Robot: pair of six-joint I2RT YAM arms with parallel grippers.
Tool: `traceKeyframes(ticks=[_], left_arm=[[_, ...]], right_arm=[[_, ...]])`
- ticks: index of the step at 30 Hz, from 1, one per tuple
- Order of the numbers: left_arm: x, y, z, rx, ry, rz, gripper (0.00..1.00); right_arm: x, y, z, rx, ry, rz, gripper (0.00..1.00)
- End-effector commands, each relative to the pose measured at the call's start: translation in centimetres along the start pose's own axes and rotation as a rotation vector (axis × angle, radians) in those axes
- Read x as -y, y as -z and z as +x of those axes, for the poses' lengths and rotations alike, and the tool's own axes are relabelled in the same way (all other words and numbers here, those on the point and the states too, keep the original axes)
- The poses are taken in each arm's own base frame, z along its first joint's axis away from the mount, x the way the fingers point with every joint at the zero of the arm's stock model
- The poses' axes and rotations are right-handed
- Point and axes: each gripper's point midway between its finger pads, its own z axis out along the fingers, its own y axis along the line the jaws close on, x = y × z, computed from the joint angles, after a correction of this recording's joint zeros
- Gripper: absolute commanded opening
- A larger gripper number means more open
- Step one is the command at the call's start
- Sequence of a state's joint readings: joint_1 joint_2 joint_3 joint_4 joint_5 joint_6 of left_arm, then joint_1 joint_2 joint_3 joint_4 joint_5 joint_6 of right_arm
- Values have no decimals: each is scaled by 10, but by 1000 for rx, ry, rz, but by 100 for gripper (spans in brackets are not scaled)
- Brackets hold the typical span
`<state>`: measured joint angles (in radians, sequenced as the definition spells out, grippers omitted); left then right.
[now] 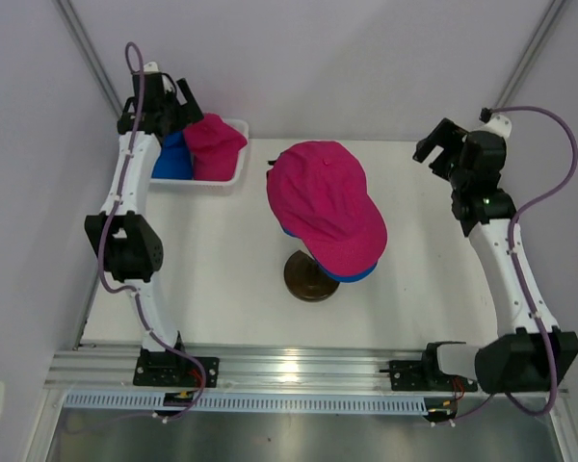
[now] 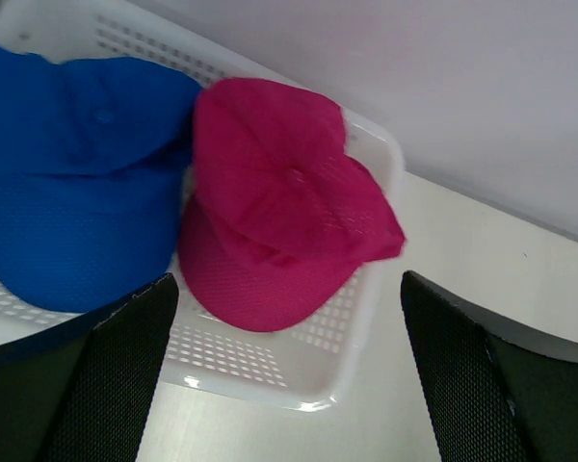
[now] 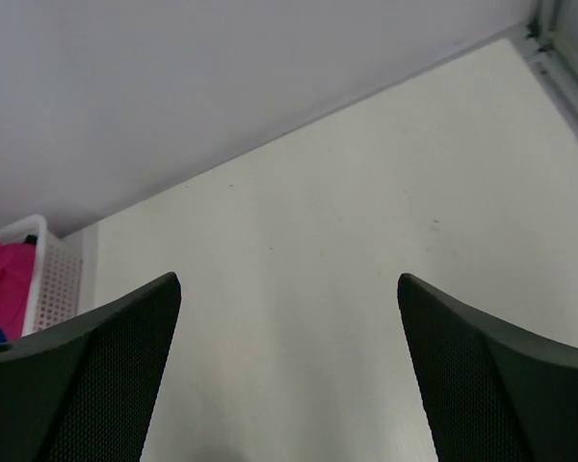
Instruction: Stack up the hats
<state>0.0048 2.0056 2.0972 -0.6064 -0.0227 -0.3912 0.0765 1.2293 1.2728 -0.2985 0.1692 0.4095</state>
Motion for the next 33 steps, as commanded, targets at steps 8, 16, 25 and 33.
traceKeyframes(ticks=[8,16,25,33], left_arm=[[-104,6,-30,31,-3,-249,99],[-78,-10,-15,-42,-89,10,100],[-158,-34,-3,-44,-8,-304,100],[-186,-70,10,-36,-13,-365,97]], right_arm=[[-56,-72,4,-46,7,-344,98],[-55,-101,49,-153,-76,-381,98],[-49,-99,61,-191,-82,-359,98],[-47,-101,69,-205,-103,-347,98]])
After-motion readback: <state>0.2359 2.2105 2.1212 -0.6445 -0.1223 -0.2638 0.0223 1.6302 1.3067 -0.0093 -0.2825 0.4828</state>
